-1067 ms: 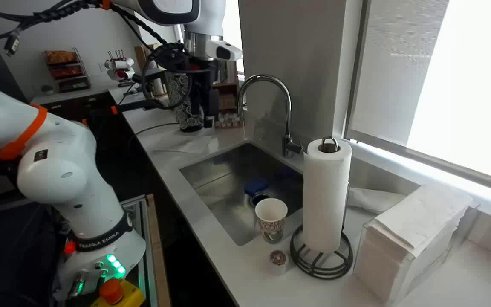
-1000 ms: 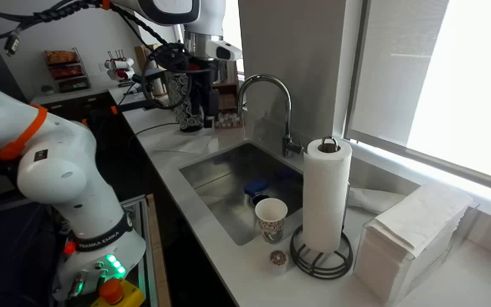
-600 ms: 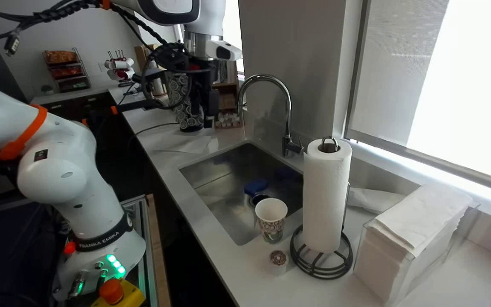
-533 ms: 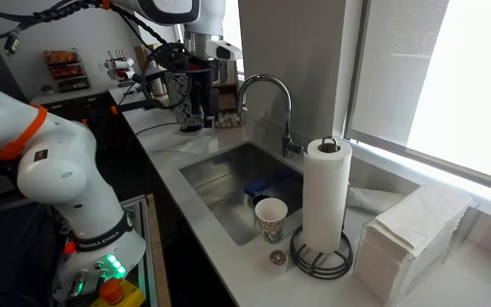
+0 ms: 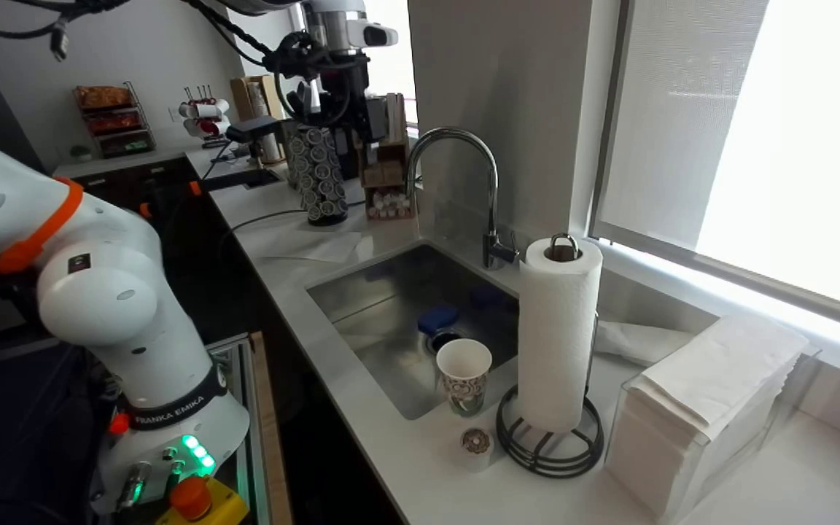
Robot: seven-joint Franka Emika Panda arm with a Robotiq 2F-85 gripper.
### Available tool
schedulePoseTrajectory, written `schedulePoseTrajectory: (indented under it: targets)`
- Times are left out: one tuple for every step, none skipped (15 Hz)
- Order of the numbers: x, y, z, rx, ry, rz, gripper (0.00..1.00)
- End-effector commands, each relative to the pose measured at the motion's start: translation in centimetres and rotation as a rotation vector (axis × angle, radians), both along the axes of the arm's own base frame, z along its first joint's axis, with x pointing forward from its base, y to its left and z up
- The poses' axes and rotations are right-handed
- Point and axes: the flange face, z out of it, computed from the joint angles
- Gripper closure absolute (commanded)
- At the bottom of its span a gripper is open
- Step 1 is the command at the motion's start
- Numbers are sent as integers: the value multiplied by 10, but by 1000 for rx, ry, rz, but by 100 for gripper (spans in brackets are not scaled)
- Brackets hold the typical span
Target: Move the faucet spout to the right
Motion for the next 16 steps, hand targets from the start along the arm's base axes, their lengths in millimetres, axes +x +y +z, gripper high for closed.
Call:
schedulePoseTrajectory:
  targets:
    - [29,55,24,-35,-95,168,26]
    - [40,70,27,-51,-133,218,32]
    - [48,82,31,-55,-157,261,42]
    - [56,94,34,-56,-179,311,49]
    - [63,103,37,-59,-184,357,56]
    - [71,114,36,-54,-194,405,65]
    - [78,122,37,-49,-200,444,72]
    - [85,131,36,-42,-210,486,79]
    - [91,138,37,-29,-220,515,87]
    - [97,143,38,-11,-236,537,94]
    - [104,147,37,-2,-250,554,99]
    - [109,148,37,13,-249,561,100]
    - [115,150,36,15,-270,573,100]
    - [120,154,32,9,-277,565,100]
    - [124,160,27,14,-275,576,100]
    - [114,148,34,7,-270,549,100]
